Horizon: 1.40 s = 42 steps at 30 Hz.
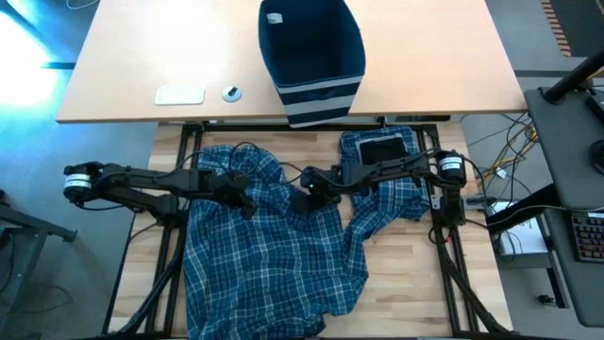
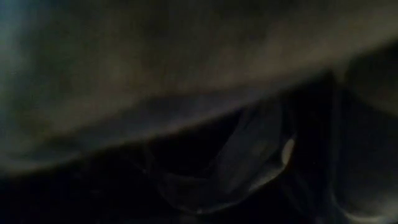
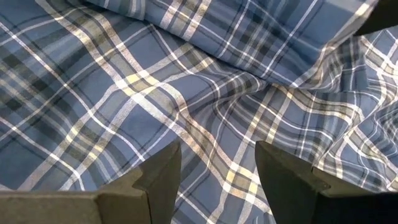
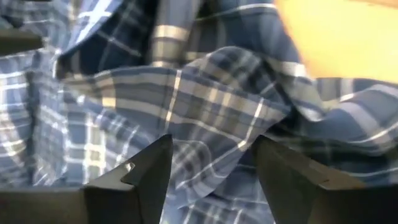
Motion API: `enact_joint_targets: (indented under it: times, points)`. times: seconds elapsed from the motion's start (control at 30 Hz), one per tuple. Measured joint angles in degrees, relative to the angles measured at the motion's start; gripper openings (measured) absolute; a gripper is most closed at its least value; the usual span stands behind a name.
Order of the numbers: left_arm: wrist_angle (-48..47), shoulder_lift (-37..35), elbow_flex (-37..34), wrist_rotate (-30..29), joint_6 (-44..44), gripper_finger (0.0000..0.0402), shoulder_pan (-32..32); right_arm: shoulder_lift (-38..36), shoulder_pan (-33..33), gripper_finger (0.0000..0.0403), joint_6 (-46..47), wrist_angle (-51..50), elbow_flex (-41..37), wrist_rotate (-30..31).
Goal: Fold Laundry from Bin
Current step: Fold the blue patterned long sleeve
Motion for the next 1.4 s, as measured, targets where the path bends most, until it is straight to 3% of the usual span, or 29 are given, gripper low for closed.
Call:
enact_joint_targets:
  times: [0.2,0.4,0.6,0.7,0.8,0.97,1.23,1.4]
  points:
    - [0.4,-0.5,0.8,0.4,1.3,0.0190,0.0,0.0,0.1,0.0149,-3.3,0.0,0.0,2.4]
    - [-3.4,-5.0,9.1,1.7,6.2,0.0190,0.0,0.0,0.4,0.0023,-5.4,1.9,0.0,4.9]
    - [-13.1,-9.6,14.0,-4.6,9.2,0.0190,0.1,-1.4,0.2,0.0009,-15.3,-5.3,8.1,9.6]
    - [-13.1,-12.3,13.4,-4.6,10.2,0.0190,0.1,-1.8,-0.9,0.0009,-24.2,-13.9,14.1,13.8]
    - [-11.9,-14.2,11.9,-4.6,10.3,0.0190,-0.2,-1.9,-3.1,0.0009,-33.7,-22.6,19.0,22.2]
    - [-8.4,-16.1,9.6,-4.5,9.2,0.0190,-2.1,-1.9,-8.6,0.0008,-47.9,-29.2,22.8,30.5]
    - [-4.0,-13.1,9.1,-4.5,8.2,0.0190,-2.7,0.3,-18.8,0.0009,-62.0,-28.7,21.0,32.3]
    - [-2.6,-8.5,9.1,-4.6,7.7,0.0190,-2.7,3.7,-22.9,0.0009,-69.4,-19.9,20.9,33.6]
